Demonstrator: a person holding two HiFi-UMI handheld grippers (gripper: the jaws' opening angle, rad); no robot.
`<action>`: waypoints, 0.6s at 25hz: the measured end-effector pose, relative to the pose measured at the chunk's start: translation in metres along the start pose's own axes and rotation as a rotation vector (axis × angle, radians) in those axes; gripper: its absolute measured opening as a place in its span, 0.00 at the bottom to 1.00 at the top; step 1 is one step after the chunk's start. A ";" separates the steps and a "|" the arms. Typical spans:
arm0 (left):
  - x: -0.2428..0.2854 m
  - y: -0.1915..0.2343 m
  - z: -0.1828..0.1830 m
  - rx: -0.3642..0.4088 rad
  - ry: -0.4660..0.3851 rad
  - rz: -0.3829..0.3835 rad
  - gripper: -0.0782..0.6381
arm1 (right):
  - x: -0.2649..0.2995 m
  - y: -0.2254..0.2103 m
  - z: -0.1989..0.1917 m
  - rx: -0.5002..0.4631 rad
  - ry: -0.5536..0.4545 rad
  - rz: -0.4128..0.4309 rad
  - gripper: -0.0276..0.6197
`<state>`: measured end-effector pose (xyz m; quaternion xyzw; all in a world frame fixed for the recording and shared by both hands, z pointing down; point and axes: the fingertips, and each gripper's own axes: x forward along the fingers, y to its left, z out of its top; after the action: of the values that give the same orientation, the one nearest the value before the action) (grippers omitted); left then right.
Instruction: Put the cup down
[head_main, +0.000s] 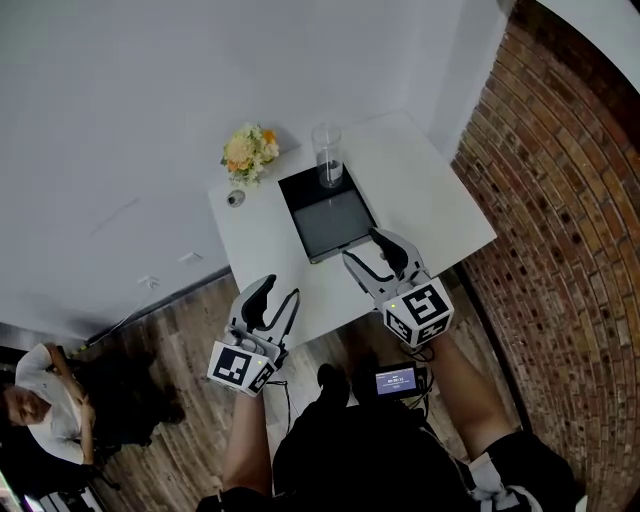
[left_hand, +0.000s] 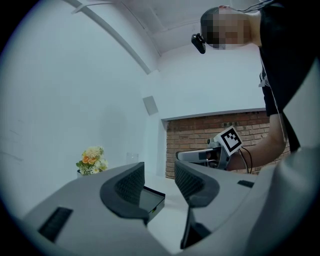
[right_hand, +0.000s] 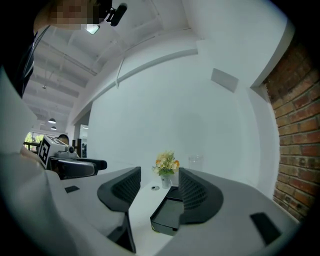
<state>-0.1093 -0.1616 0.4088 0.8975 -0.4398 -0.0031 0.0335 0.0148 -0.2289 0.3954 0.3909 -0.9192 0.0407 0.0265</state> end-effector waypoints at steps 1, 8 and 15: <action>-0.001 -0.002 0.001 0.000 0.000 -0.002 0.38 | -0.004 0.001 0.001 -0.001 -0.003 -0.008 0.39; -0.003 -0.016 0.004 0.003 -0.004 -0.017 0.38 | -0.020 0.010 0.006 -0.032 -0.009 -0.031 0.15; -0.004 -0.021 0.009 0.010 -0.010 -0.021 0.37 | -0.023 0.020 0.004 -0.051 0.003 -0.014 0.06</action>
<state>-0.0952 -0.1461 0.3985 0.9022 -0.4305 -0.0057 0.0268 0.0164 -0.1993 0.3890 0.3964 -0.9171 0.0176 0.0383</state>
